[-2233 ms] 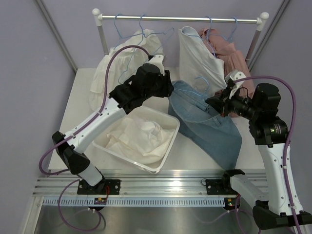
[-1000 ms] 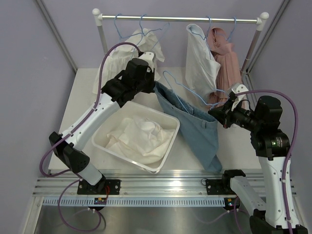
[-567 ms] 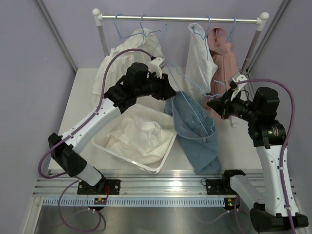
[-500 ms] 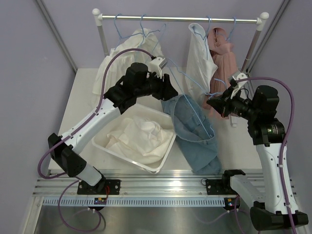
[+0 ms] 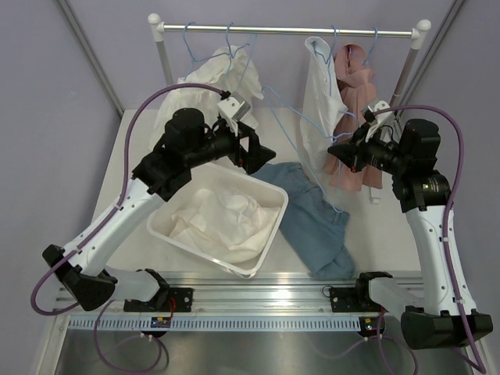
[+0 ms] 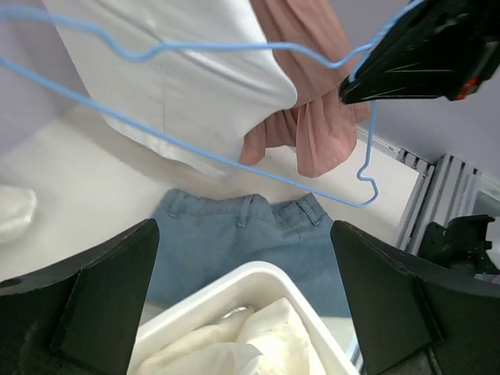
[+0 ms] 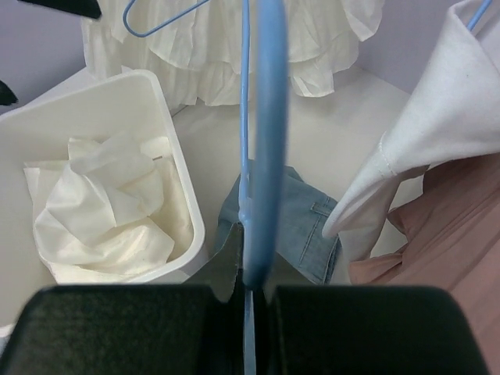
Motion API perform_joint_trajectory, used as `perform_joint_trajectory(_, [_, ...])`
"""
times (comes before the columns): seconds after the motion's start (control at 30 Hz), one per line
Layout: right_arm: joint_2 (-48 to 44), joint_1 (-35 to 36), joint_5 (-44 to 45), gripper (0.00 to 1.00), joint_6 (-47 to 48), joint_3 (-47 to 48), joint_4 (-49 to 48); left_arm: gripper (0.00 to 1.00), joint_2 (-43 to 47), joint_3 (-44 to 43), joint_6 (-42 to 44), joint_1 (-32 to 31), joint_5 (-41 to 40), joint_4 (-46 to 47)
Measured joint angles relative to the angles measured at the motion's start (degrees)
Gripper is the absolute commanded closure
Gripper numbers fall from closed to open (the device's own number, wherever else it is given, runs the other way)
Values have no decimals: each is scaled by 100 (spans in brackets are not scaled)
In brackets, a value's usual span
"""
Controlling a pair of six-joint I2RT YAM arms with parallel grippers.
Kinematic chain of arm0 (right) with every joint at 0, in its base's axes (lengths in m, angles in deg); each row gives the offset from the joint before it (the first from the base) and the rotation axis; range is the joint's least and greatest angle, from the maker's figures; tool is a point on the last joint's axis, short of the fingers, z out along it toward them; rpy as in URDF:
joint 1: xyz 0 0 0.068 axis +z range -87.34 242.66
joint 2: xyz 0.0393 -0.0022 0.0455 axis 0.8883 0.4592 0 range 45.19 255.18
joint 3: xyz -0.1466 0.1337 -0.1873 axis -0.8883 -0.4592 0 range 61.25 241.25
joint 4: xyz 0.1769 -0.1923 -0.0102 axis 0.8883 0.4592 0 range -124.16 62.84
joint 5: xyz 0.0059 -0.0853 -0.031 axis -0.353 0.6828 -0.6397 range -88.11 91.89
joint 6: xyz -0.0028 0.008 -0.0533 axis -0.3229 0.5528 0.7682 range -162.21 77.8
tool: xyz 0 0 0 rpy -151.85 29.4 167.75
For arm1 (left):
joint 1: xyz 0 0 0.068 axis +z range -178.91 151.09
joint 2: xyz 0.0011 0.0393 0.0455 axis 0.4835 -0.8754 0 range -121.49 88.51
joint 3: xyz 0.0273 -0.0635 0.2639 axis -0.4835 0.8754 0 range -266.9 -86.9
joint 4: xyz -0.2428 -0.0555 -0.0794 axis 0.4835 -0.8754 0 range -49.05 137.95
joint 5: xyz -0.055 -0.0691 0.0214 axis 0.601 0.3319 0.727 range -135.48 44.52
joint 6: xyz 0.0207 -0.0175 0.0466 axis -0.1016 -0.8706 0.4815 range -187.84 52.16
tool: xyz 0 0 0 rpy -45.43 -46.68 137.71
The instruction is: Remove the skirt from the hanger
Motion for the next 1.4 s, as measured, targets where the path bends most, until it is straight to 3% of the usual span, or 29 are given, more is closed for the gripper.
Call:
perform_joint_trajectory(0.17, [275,0,-168,100,575,315,420,1,256,0,1209,-256,-22,72])
perform_joint_trajectory(0.37, [433,-2,-404,100,1606,765,1335,4,11,-278,2441,-590,-120,-138])
perform_joint_trajectory(0.7, [796,140,-577,100,3265,1600,3045,23,-949,-890,3161,-905,-304,-142])
perform_joint_trajectory(0.83, [861,225,-662,100,3528,1755,3442,39,-1196,-914,3246,-1023,-302,-149])
perform_joint_trajectory(0.93, [911,269,-756,100,3654,1856,3626,65,-1294,-914,3303,-1110,-308,-146])
perform_joint_trajectory(0.97, [925,286,-778,100,3694,1880,3689,82,-1307,-911,3338,-1130,-308,-146])
perform_joint_trajectory(1.03, [944,295,-787,100,3757,1917,3711,99,-1318,-909,3348,-1158,-293,-210])
perform_joint_trajectory(1.17, [1001,278,-741,100,3871,1978,3759,100,-1318,-841,3418,-1224,-269,-446])
perform_joint_trajectory(1.23, [1034,278,-750,95,3871,1978,3770,100,-1316,-839,3434,-1222,-273,-450])
perform_joint_trajectory(1.4, [1073,282,-911,61,3654,1978,3783,100,-1198,-553,3377,-1215,-321,-247])
